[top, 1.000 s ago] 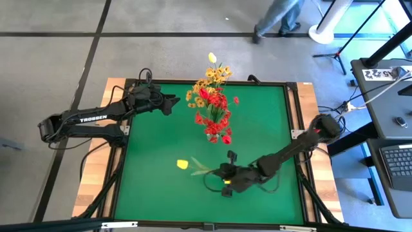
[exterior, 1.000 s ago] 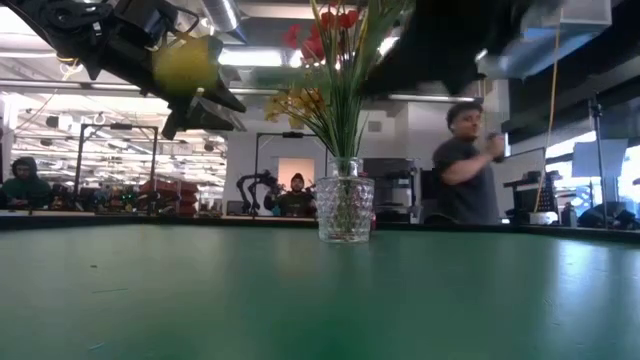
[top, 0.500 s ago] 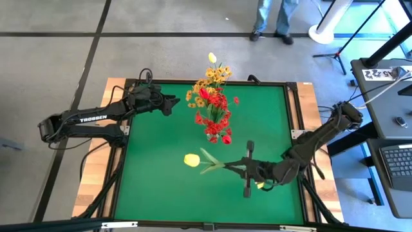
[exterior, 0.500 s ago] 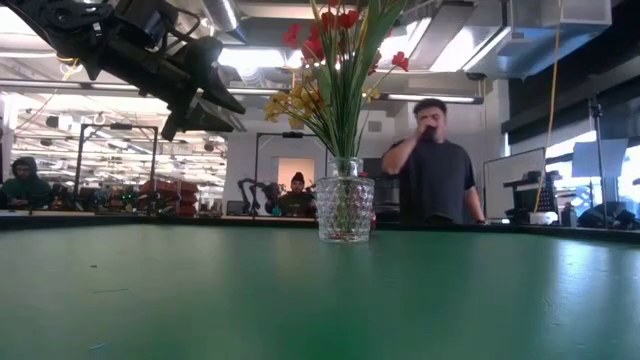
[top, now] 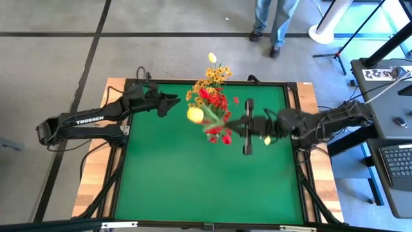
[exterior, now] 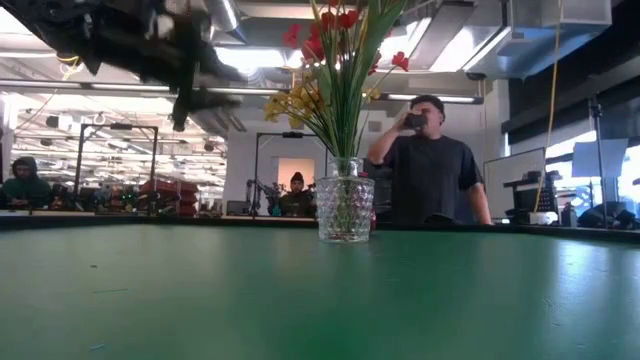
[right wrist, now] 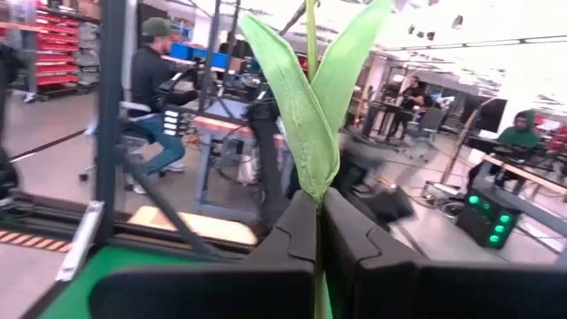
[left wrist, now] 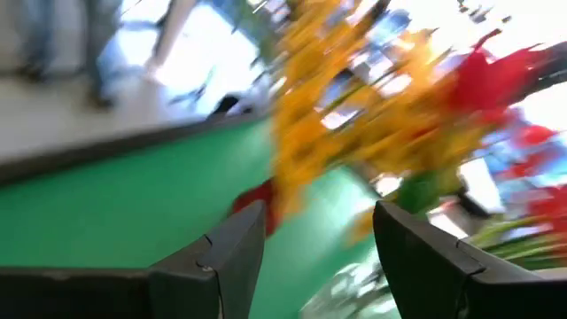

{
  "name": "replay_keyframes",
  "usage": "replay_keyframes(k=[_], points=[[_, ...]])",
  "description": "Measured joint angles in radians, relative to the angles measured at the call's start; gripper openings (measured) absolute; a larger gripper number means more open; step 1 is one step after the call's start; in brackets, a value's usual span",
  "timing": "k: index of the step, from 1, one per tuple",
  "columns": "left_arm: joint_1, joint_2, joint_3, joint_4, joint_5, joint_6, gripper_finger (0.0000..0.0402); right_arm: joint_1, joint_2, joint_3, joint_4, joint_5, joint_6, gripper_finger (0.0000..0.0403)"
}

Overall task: Sort flowers into vase by color
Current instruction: Put the yellow flower into the red vase

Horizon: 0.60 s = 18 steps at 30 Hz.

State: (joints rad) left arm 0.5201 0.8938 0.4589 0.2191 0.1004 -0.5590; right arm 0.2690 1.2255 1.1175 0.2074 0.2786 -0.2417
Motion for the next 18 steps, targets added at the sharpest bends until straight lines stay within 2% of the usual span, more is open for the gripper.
replay_keyframes(k=[6, 10, 14, 18], points=[[-0.007, -0.129, 0.08, 0.047, 0.069, 0.018, 0.0204, -0.176, -0.016, 0.0, -0.006, -0.143, 0.024, 0.0], [-0.066, -0.185, 0.142, 0.062, 0.105, 0.02, 0.0204, -0.271, -0.011, 0.0, 0.017, -0.288, 0.052, 0.0], [-0.167, -0.176, 0.192, 0.137, 0.104, 0.065, 0.0204, -0.336, -0.004, -0.042, 0.123, -0.384, 0.088, 0.0], [-0.259, -0.104, 0.275, 0.155, 0.058, 0.152, 0.0204, -0.406, -0.005, -0.096, 0.238, -0.459, 0.159, 0.0]])
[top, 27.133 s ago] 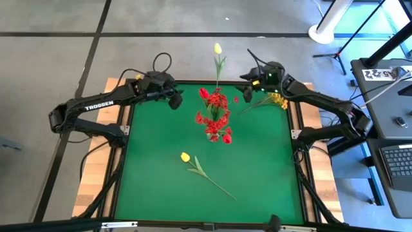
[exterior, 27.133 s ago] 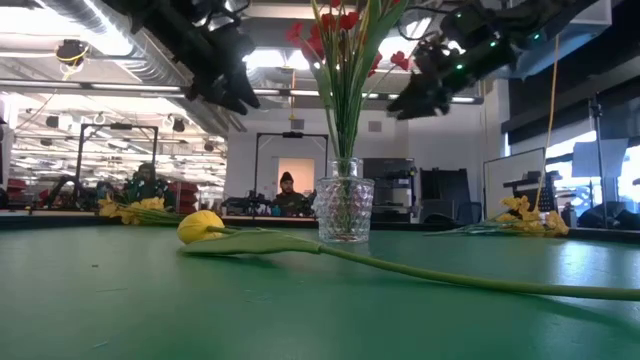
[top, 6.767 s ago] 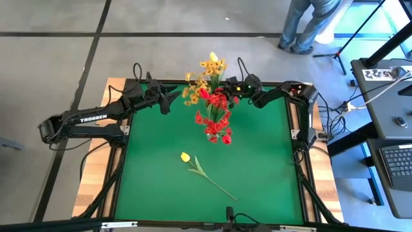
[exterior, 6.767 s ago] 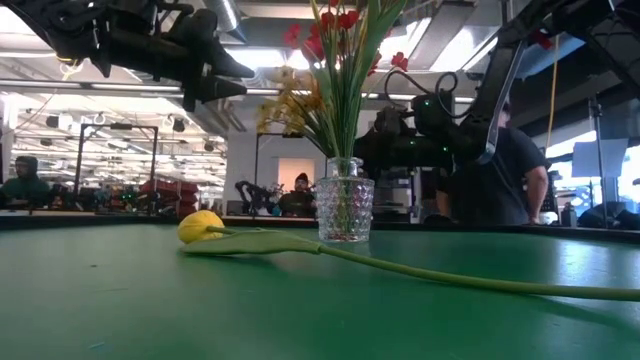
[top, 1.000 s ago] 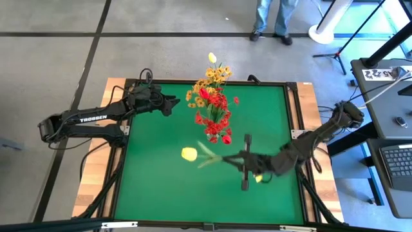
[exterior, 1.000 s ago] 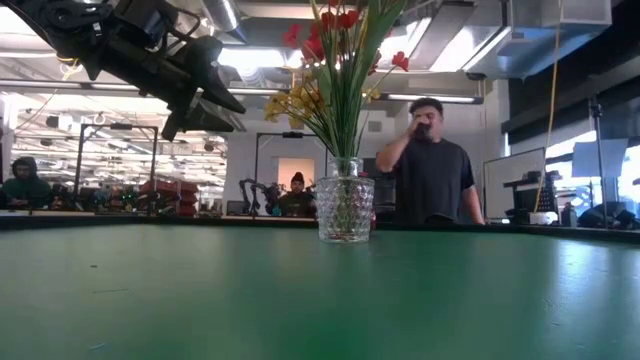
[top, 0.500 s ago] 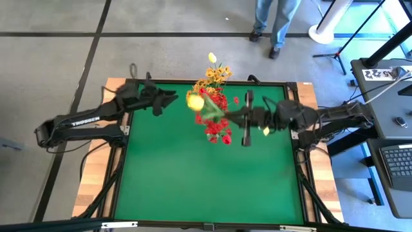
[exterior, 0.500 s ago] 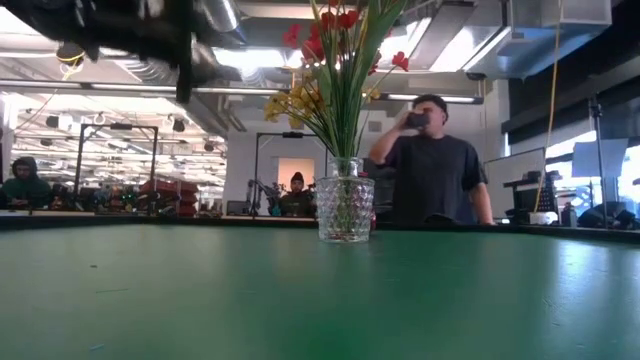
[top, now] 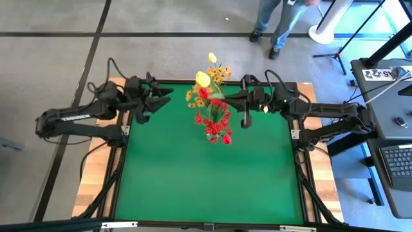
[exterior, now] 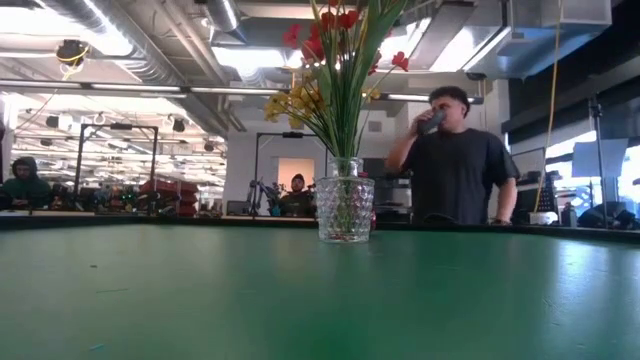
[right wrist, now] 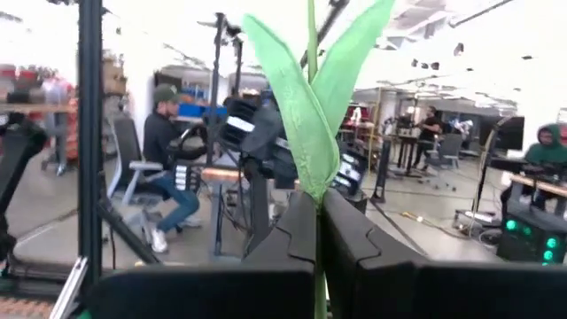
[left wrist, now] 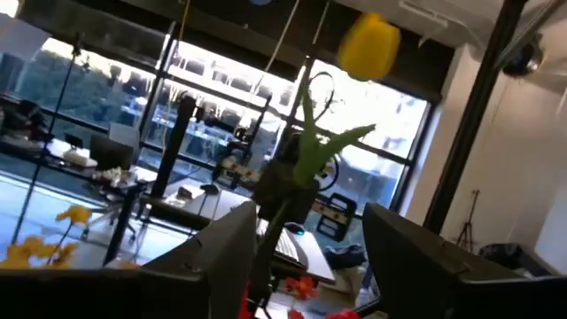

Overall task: Sort flowers into vase by color
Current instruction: Put the yellow flower into the red vase

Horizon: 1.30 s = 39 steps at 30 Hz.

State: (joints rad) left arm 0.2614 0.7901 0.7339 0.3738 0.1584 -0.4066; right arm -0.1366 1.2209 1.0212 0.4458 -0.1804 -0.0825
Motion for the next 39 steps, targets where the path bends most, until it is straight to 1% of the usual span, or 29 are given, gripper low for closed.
replay_keyframes(k=[4, 7, 12, 15, 21, 28, 30, 33, 36, 39], points=[[-0.067, 0.136, 0.101, -0.003, -0.045, 0.089, 0.0203, -0.048, 0.007, -0.039, 0.08, -0.035, 0.053, 0.0], [-0.09, 0.257, 0.192, -0.005, -0.064, 0.148, 0.0203, -0.069, 0.008, -0.048, 0.085, -0.047, 0.061, 0.0], [-0.086, 0.423, 0.344, -0.007, -0.07, 0.201, 0.0203, -0.069, 0.008, -0.048, 0.085, -0.048, 0.055, 0.0], [-0.083, 0.497, 0.417, -0.008, -0.07, 0.216, 0.0203, -0.069, 0.008, -0.048, 0.084, -0.048, 0.054, 0.0], [-0.083, 0.592, 0.508, -0.006, -0.069, 0.235, 0.0203, -0.069, 0.008, -0.048, 0.067, -0.04, 0.053, 0.0], [-0.083, 0.626, 0.529, -0.001, -0.075, 0.236, 0.02, -0.069, 0.008, -0.048, 0.021, -0.039, 0.052, 0.0], [-0.084, 0.626, 0.529, -0.001, -0.105, 0.24, 0.0189, -0.069, 0.008, -0.048, 0.019, -0.039, 0.052, 0.0], [-0.085, 0.626, 0.529, -0.003, -0.153, 0.256, 0.0156, -0.069, 0.008, -0.048, 0.02, -0.038, 0.052, 0.0], [-0.088, 0.626, 0.529, -0.004, -0.188, 0.257, 0.0107, -0.069, 0.008, -0.048, 0.021, -0.033, 0.052, 0.0], [-0.089, 0.626, 0.529, -0.011, -0.195, 0.257, 0.0043, -0.069, 0.008, -0.048, 0.02, -0.029, 0.053, 0.0]])
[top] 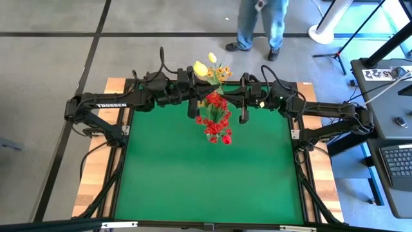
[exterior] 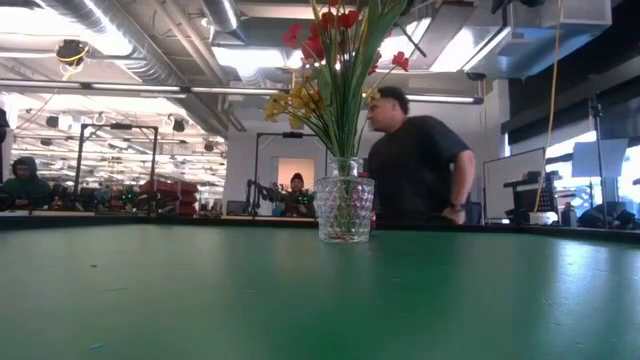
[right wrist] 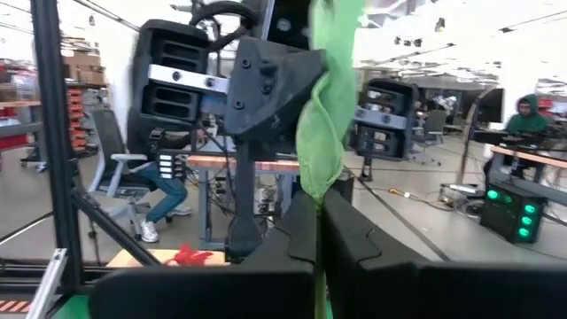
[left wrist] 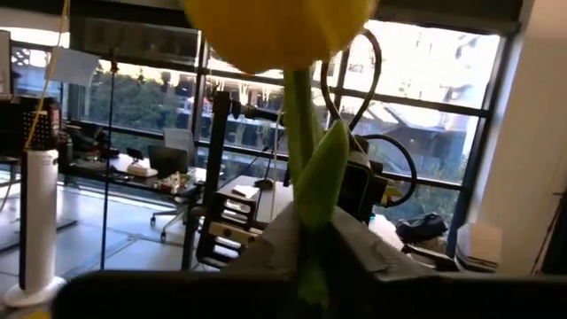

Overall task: Sort flowers into vase by color
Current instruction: Put the yellow flower into the red vase

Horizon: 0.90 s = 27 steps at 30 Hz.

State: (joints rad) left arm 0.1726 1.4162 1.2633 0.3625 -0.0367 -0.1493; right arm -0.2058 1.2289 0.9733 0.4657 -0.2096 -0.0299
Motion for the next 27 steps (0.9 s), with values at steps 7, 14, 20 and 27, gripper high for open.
replay_keyframes(k=[7, 14, 20, 27], points=[[0.0, 0.0, 0.0, -0.016, -0.027, 0.003, 0.0005, 0.002, 0.0, 0.0, -0.031, 0.064, -0.007, 0.0032], [0.001, -0.016, 0.0, -0.013, -0.051, 0.033, 0.0002, 0.003, -0.029, 0.032, -0.204, 0.166, -0.029, 0.0121], [0.002, -0.023, 0.0, -0.014, -0.062, 0.051, 0.0002, 0.003, -0.03, 0.147, -0.46, 0.174, -0.029, 0.0193], [0.002, -0.024, 0.0, -0.063, -0.097, 0.079, 0.0001, 0.003, -0.03, 0.214, -0.568, 0.189, -0.029, 0.0215]])
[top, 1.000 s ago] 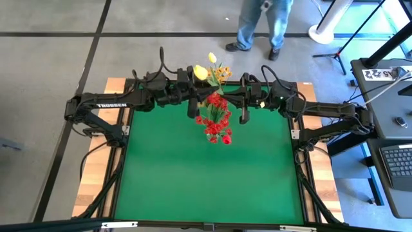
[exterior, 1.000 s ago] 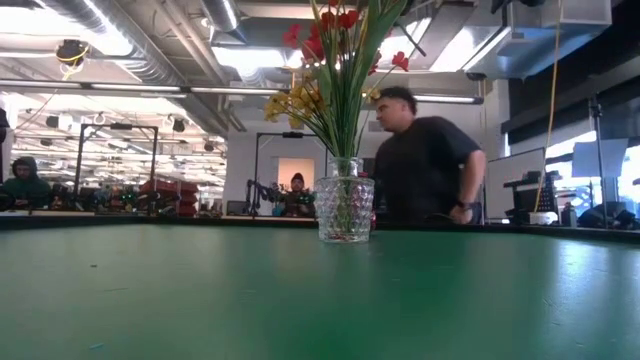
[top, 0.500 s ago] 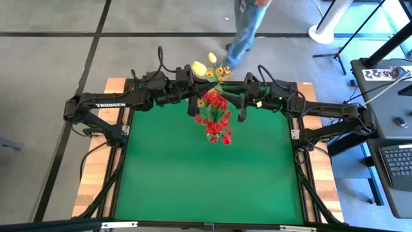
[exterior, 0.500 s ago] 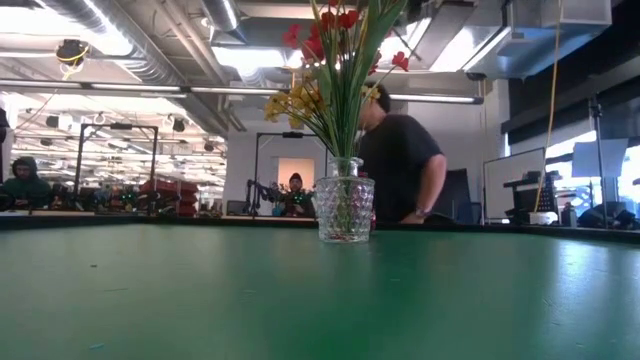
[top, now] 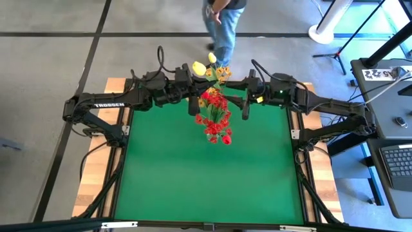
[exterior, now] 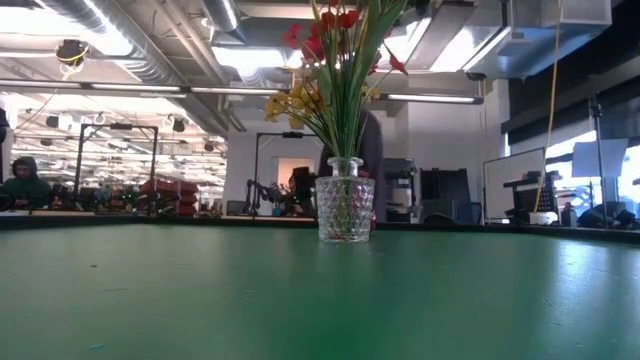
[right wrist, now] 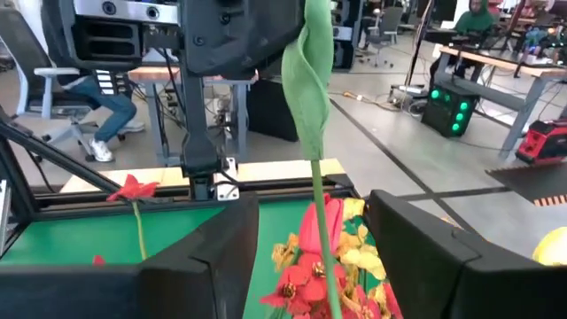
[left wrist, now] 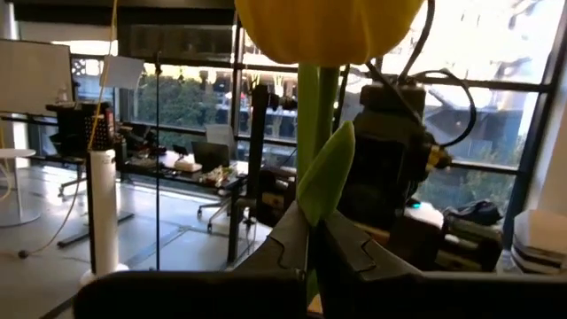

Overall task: Sort flowers into vase by color
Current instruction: Put the yellow flower into the red vase

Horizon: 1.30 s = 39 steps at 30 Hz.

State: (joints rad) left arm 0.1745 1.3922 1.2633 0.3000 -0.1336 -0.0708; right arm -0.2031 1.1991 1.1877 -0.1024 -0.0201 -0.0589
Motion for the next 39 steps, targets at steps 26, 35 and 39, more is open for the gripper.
replay_keyframes(k=[26, 35, 39], points=[[-0.008, 0.0, 0.0, -0.082, 0.02, -0.013, 0.0, 0.0, 0.088, 0.024, 0.027, 0.014, 0.002, 0.0143], [-0.008, 0.0, 0.0, -0.085, 0.02, -0.016, 0.0, 0.0, 0.087, 0.03, -0.006, 0.01, 0.001, 0.0087], [-0.008, 0.001, 0.0, -0.089, 0.019, -0.016, 0.0, 0.0, 0.087, 0.03, -0.019, 0.009, -0.009, 0.0044]])
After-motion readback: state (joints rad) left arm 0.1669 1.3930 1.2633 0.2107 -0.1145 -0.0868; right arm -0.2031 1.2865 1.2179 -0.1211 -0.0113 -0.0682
